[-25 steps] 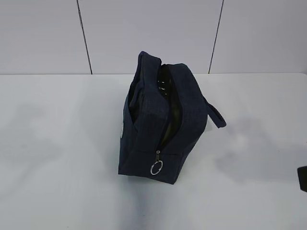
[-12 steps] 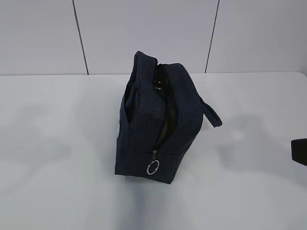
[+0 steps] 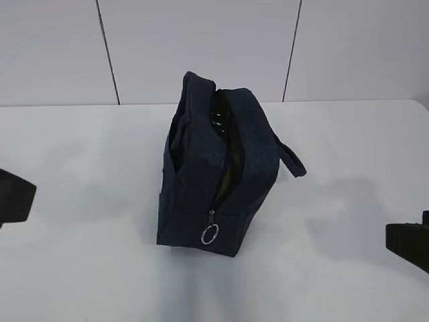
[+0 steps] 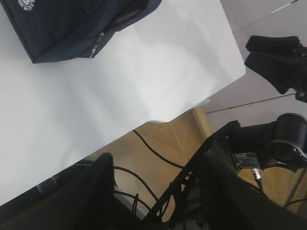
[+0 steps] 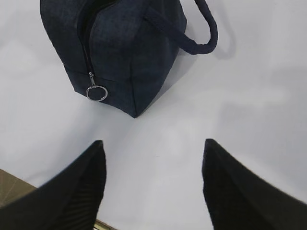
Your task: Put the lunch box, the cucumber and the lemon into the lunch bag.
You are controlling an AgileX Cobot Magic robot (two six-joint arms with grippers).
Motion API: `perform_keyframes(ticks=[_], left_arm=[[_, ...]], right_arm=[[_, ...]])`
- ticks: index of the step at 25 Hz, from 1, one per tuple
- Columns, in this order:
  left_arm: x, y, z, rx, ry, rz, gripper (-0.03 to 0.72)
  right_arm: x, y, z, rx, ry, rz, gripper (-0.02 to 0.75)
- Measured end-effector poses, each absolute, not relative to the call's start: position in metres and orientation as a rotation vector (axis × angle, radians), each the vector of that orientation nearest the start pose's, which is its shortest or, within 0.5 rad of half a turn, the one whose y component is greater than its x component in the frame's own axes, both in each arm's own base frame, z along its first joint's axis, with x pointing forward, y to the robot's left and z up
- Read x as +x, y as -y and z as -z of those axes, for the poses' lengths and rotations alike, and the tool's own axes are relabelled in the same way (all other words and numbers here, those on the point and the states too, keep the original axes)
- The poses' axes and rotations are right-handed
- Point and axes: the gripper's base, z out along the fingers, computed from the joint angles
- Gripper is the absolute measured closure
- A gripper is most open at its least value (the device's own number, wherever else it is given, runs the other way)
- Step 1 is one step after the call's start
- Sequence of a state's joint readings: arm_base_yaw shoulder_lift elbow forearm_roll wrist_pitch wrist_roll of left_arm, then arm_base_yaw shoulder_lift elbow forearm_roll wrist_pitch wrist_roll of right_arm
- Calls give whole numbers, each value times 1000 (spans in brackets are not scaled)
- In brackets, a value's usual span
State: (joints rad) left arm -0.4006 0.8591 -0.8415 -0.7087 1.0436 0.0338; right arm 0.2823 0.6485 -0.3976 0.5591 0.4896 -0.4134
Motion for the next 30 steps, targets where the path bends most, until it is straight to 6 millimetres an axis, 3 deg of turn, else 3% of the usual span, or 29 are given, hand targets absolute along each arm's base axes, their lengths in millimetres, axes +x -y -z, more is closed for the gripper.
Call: perform_keyframes(ticks=[10, 16, 22, 26, 30], left_arm=[[137, 106, -359, 255, -2457, 1083, 295], [148, 89, -358, 176, -2464, 1057, 326], [153, 87, -354, 219, -2477, 1064, 328], [168, 79, -346, 175, -2501, 1034, 328], [185, 70, -336, 130, -2530, 1010, 329]], right_arm=[[134, -75, -242, -450, -2126, -589, 257], [143, -111, -224, -595, -2126, -626, 257], [149, -149, -212, -666, -2148, -501, 257], [147, -181, -199, -772, -2159, -425, 257], [152, -197, -187, -781, -2172, -337, 257]])
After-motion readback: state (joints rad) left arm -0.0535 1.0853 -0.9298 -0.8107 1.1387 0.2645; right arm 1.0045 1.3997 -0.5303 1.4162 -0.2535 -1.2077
